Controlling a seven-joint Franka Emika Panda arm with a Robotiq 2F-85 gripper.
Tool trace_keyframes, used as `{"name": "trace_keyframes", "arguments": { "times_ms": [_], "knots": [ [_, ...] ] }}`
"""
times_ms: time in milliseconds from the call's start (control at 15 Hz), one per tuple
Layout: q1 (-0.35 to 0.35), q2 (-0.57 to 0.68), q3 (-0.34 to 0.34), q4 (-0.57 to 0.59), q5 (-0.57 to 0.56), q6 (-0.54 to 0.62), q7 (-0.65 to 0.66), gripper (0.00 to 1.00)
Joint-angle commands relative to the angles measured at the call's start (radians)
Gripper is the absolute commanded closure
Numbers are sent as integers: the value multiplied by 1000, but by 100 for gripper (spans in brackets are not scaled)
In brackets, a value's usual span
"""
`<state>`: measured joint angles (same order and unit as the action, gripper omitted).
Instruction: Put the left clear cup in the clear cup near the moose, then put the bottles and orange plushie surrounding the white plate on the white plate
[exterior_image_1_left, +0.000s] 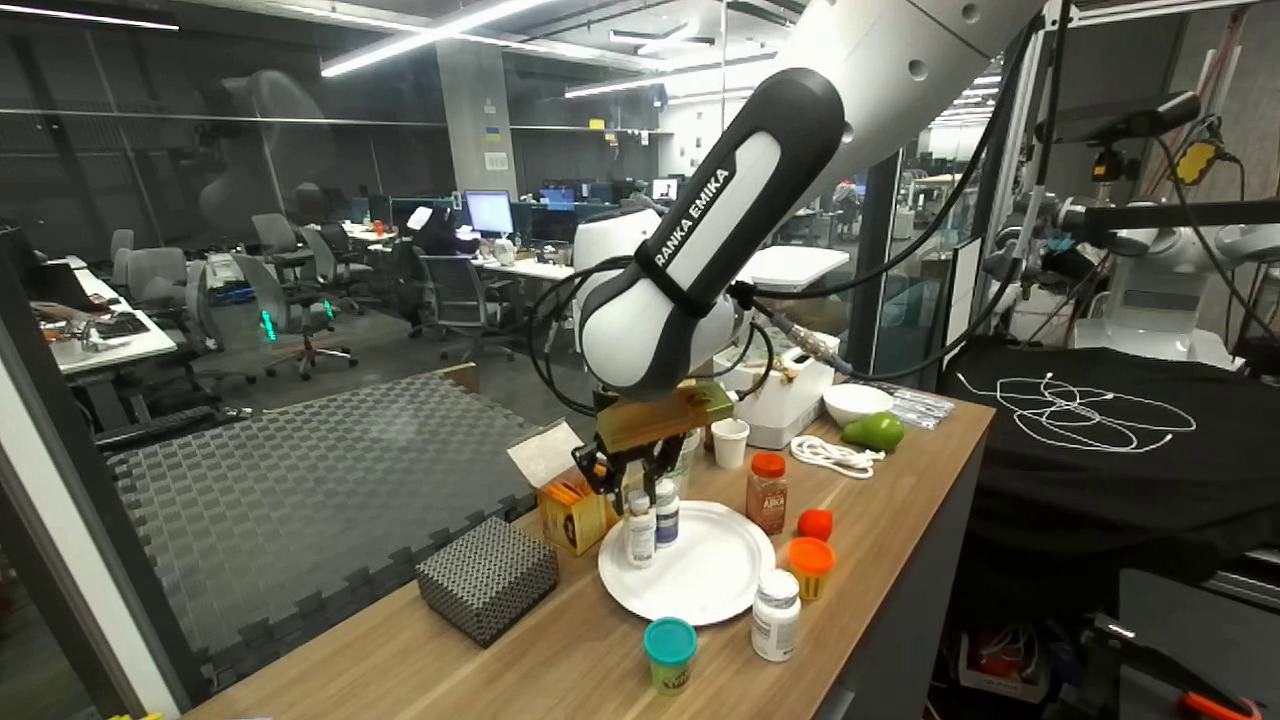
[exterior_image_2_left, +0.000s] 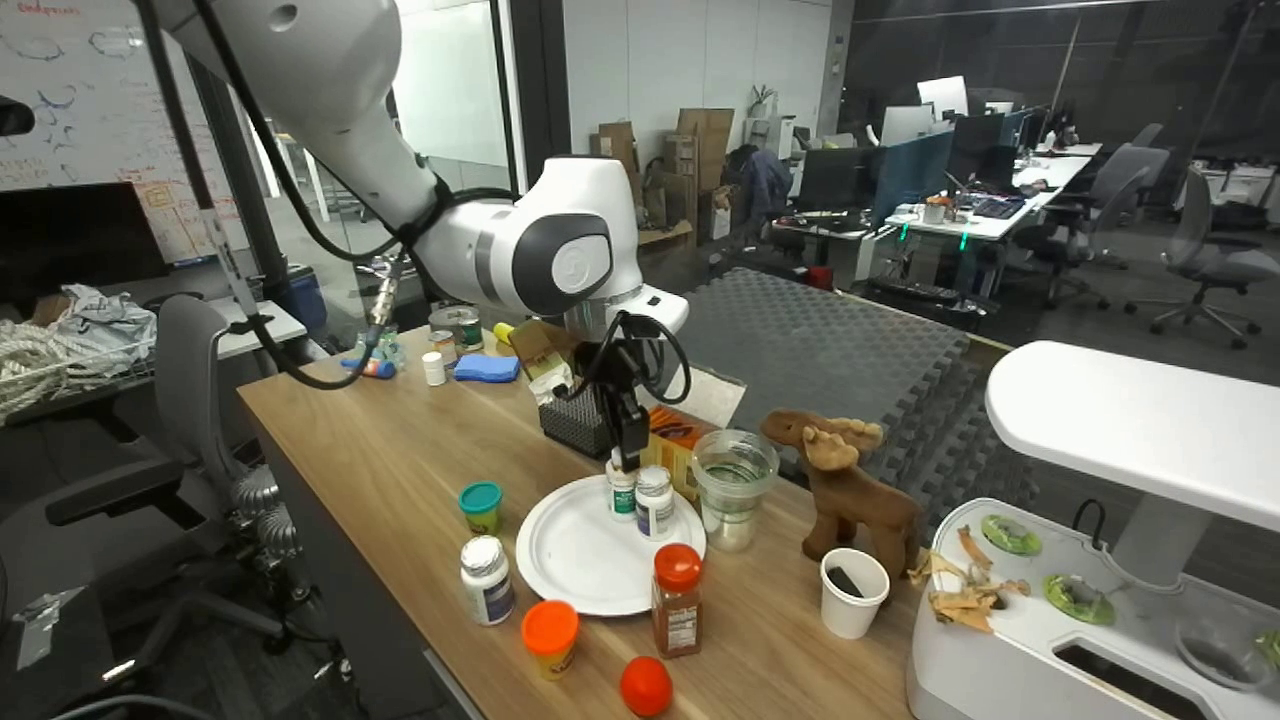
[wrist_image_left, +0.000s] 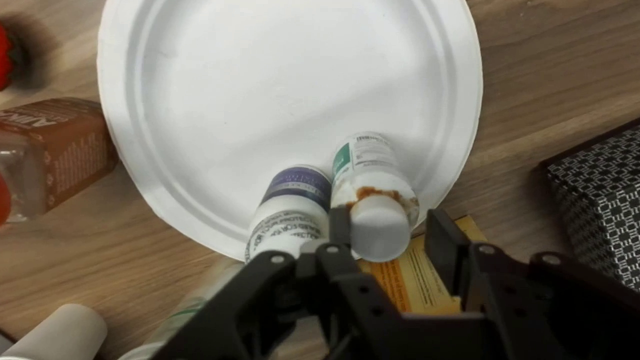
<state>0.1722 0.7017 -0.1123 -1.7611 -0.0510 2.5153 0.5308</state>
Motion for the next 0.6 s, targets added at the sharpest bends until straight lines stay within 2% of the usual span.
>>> {"name": "trace_keyframes", "arguments": {
  "times_ms": [0, 200, 400, 533],
  "knots": [
    [7, -5, -1, 18, 20, -17, -6, 23],
    [8, -51, 0, -29, 20, 3, -7, 2],
    [7, -103, 2, -68, 11, -20, -27, 0],
    [-7, -148, 29, -110, 24, -27, -69, 0]
  ]
}}
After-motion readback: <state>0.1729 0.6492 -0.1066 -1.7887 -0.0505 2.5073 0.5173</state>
